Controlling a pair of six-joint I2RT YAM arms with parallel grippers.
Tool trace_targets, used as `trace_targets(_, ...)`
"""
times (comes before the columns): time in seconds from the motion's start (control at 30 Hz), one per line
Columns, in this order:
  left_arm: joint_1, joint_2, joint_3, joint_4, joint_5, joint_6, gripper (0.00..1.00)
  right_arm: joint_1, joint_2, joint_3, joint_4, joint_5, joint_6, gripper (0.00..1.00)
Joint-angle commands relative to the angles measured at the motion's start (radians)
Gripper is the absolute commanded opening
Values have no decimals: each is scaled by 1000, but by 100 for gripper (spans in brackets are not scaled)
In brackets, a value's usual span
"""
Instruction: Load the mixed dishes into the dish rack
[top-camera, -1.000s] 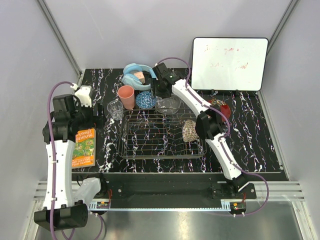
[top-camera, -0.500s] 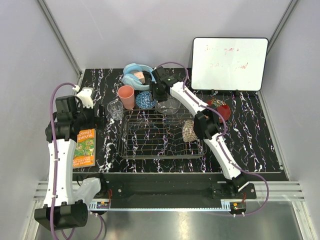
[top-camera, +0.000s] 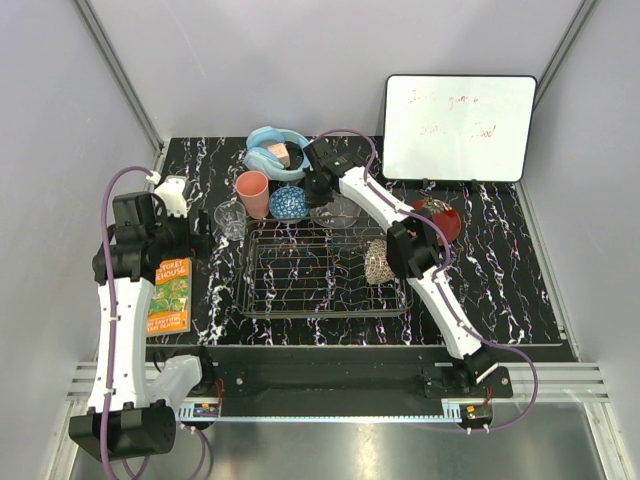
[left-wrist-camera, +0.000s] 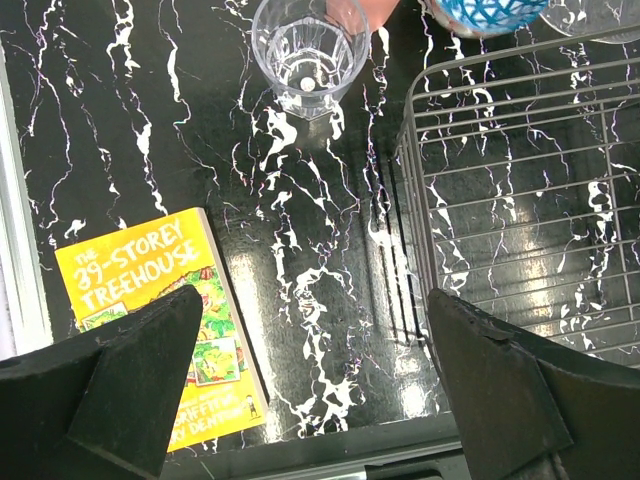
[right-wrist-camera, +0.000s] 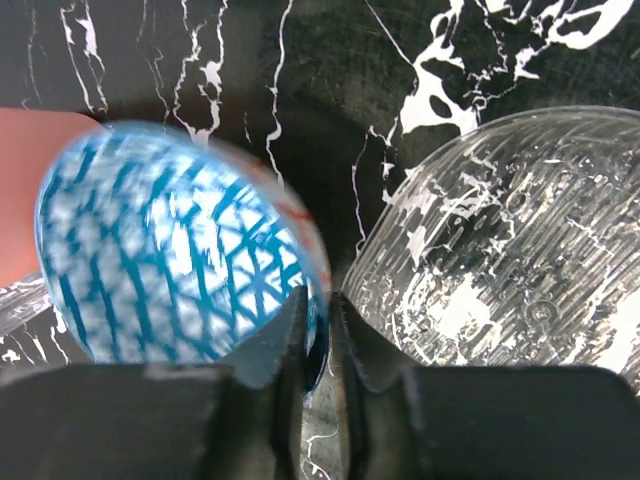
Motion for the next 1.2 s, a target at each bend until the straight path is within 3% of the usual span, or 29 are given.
trace_targets(0.0, 4, -16, -2, 51, -15, 13, 99, 1, -2, -7, 32, 0, 4, 8)
trace_targets(0.1, 4, -27, -2, 53, -24, 21, 99, 1, -25, -21, 34, 25, -8, 0)
trace_targets(0.6, 4, -52, -12, 49, -29, 32, 99, 1, -453, -194, 32, 456, -203, 0)
trace_targets(0.7, 4, -56, -11, 48, -35, 39, 99, 3, -554, -252, 32, 496, -233, 0)
trace_targets(0.87, 4, -65, -15, 43, -35, 48, 99, 9, -803, -490, 34, 568, -270, 0)
trace_targets(1.0, 4, -58, -22, 42, -23, 50, 99, 88, -1001, -723, 46, 819, -301, 0)
trace_targets(1.03, 2, -52, -22, 42, -18, 47, 99, 145, -1047, -749, 28, 959, -313, 0)
trace_targets(1.17, 4, -26, -6, 42, -3, 39, 99, 305, -1143, -899, -27, 1277, -318, 0)
